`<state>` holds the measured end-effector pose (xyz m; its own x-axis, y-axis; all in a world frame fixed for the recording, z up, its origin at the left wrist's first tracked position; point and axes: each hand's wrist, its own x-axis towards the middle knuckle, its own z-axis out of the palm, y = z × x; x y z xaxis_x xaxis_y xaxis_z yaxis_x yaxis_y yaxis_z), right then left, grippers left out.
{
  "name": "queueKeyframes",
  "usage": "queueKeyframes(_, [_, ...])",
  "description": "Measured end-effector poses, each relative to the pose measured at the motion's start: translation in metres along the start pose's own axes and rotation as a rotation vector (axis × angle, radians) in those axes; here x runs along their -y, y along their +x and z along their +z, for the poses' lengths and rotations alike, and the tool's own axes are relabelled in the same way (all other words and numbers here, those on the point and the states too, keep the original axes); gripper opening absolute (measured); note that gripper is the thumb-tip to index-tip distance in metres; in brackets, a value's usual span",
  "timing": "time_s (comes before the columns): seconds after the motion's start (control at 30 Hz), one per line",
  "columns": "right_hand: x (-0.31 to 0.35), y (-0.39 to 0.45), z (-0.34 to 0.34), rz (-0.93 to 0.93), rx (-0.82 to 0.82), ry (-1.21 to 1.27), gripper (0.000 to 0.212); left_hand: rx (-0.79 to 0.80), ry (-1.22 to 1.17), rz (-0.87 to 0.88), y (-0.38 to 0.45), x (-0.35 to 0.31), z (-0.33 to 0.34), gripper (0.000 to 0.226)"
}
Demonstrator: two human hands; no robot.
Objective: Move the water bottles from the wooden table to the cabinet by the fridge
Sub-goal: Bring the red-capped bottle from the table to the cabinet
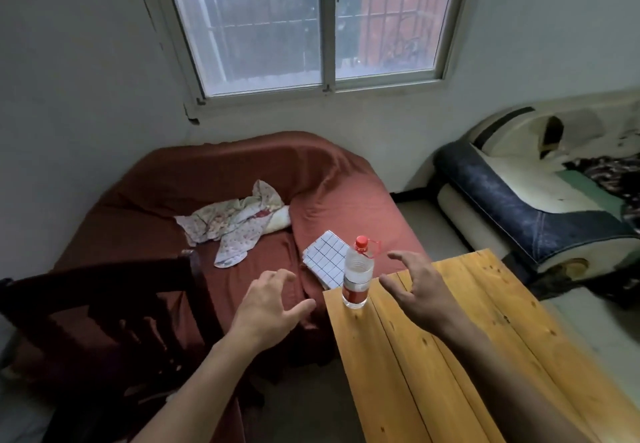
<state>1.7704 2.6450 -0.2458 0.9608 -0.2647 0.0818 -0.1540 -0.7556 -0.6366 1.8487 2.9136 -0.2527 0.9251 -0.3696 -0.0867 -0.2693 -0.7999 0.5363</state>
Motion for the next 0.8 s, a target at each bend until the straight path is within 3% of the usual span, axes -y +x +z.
queueKeyframes(0.27, [-0.052,0.032,-0.007,0.19,-0.04,0.022,0.051,0.166,0.003,0.096,0.092,-0.041,0.044,0.069])
queueKeyframes(0.43, [-0.075,0.041,0.005,0.337,-0.034,0.052,0.05,0.276,-0.087,0.023,0.143,-0.036,0.08,0.068])
queueKeyframes(0.6, [-0.095,0.064,0.025,0.446,-0.011,0.043,0.05,0.261,-0.227,0.022,0.196,-0.025,0.119,0.062])
queueKeyframes(0.8, [-0.117,0.089,0.066,0.589,0.067,-0.007,0.051,0.349,-0.364,0.057,0.25,0.002,0.17,0.084])
